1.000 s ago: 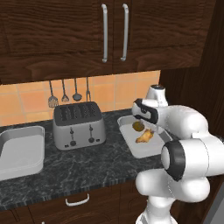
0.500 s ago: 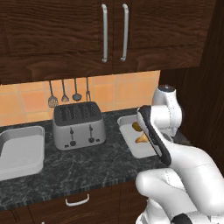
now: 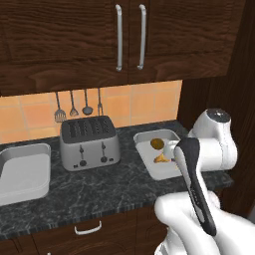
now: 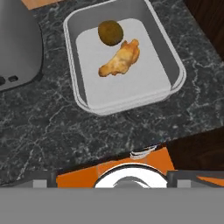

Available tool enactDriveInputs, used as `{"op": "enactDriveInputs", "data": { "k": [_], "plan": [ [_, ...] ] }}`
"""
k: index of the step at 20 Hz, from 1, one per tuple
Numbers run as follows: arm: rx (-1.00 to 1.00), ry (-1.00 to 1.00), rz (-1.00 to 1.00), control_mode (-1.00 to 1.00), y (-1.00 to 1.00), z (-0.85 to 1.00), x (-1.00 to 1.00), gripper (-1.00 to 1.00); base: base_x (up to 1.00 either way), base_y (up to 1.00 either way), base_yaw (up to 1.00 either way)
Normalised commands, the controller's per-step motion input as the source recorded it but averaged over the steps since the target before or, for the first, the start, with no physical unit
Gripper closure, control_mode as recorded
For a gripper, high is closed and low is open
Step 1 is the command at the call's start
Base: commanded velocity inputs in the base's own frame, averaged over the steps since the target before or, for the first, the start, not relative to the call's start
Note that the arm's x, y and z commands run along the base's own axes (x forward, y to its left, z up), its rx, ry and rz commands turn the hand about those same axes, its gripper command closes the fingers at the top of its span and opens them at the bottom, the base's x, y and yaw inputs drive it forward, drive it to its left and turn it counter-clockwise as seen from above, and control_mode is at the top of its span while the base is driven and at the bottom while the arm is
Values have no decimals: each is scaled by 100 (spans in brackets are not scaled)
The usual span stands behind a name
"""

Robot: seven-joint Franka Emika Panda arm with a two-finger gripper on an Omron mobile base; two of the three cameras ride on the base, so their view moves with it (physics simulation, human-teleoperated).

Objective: Place one avocado and one chicken drumstick in each tupperware on the nearby counter, to pack two identical lunches.

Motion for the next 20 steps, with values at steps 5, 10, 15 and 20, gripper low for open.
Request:
{"op": "enactDriveInputs", "data": {
  "k": [5, 10, 15, 20],
  "plan": [
    [-6, -7, 23, -100, 4, -1, -89, -100, 0, 0, 0],
    [-4, -2, 2, 100, 0, -3, -31, -100, -60, 0, 2],
    [0, 0, 0, 100, 0, 0, 0, -100, -100, -32, -2],
    [0, 0, 0, 100, 0, 0, 0, -100, -59, -100, -19]
  ]
}}
